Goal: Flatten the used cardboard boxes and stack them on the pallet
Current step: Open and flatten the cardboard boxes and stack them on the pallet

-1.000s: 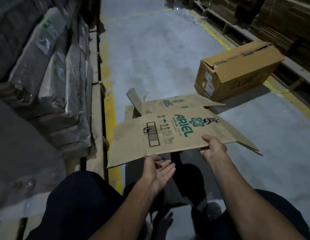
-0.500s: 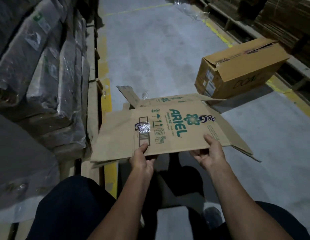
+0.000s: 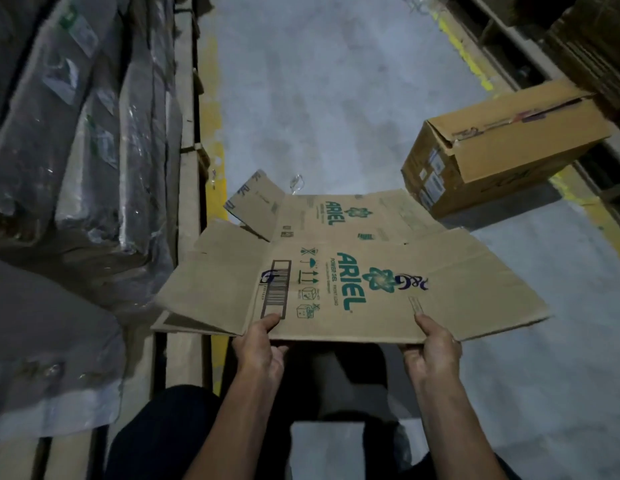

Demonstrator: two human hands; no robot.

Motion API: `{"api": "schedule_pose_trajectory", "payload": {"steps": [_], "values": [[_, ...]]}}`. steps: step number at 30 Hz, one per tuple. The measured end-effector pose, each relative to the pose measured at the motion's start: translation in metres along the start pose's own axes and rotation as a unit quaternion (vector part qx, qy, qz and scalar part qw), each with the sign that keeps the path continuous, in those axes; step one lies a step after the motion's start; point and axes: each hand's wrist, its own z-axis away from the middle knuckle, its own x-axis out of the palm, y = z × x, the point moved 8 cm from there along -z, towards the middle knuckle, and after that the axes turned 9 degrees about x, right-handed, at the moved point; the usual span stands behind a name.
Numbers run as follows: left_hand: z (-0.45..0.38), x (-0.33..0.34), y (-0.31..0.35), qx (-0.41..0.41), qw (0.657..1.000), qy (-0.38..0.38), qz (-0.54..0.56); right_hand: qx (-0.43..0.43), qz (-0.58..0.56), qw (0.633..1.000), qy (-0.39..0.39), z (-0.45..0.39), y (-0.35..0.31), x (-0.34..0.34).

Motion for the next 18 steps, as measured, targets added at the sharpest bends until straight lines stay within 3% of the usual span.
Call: {"api": "schedule_pose_trajectory", "payload": {"steps": [11,18], "values": [[0.133,0.045,0.148,0.03,0.999,-0.006,-0.031,0.024,0.013,1.0,0.006,0.168,-0.079,0.069],[0.222,0.08,0.221,0.057,0.998,-0.023,0.022,0.013,0.033,0.998,-0.043,0.255,-0.143,0.125]]}}
